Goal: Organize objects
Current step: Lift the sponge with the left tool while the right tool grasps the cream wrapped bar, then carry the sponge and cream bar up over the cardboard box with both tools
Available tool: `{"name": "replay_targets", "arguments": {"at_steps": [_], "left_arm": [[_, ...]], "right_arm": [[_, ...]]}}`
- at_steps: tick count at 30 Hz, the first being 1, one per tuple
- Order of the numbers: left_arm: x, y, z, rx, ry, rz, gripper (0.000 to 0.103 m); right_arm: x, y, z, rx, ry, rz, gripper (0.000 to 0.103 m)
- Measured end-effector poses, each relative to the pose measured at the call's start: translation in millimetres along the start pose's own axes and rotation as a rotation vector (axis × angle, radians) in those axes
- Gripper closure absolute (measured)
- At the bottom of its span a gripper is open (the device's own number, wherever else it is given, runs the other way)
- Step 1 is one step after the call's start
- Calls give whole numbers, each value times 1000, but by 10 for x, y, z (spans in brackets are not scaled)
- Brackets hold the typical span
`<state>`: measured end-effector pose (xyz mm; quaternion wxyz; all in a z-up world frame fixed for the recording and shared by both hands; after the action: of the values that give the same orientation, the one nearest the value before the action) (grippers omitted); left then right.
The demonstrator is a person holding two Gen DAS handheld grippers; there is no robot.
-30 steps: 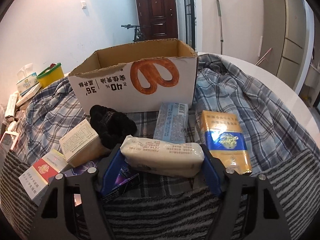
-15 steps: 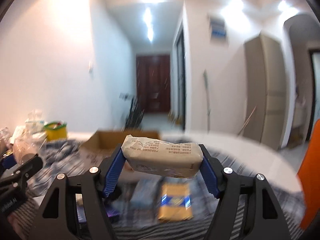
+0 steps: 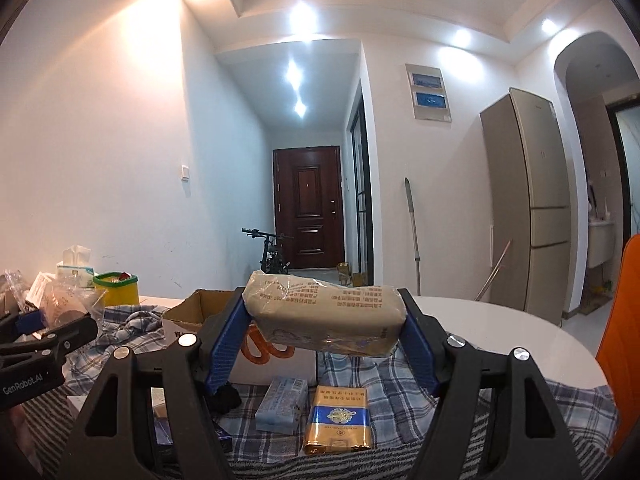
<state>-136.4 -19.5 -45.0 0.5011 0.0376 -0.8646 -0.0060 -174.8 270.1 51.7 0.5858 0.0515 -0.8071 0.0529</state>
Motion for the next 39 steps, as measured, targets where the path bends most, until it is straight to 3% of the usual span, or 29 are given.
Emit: {"name": "replay_targets", "arguments": {"at_steps": [16, 19, 23, 28, 33, 36, 39], "left_arm": [[11, -9, -51, 0, 17, -7, 32], [10, -58, -1, 39, -9, -25, 32], [41, -36, -3, 3, -51, -5, 32], [255, 87, -355, 21, 31, 91, 32], [590, 295, -583, -87, 44, 132, 32], [858, 353, -672, -147, 54, 111, 32], [1140, 397, -797, -143, 116, 105, 32]], "right_arm": [[-49, 100, 31, -25, -38, 15, 33], [-54, 118, 93, -24, -72, 21, 33], [4, 130, 127, 32, -113, 41, 33], [322, 199, -228, 41, -22, 2, 33], [739, 187, -560, 64, 88, -40, 33], [988, 107, -621, 112, 93, -58, 33], [1200, -51, -585, 155, 61, -103, 33]]}}
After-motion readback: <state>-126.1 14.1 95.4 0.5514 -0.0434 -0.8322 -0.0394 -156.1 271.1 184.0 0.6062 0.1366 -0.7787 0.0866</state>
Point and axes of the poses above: each gripper's, at about its wrist camera, not at the fingertips, and z roughly the way its jaws point, y to its right, x to its top, the point moved 10 cm from there along z, roughly the way its jaws point, and after that the axes turned 15 degrees about -y, right-handed, at the moved point
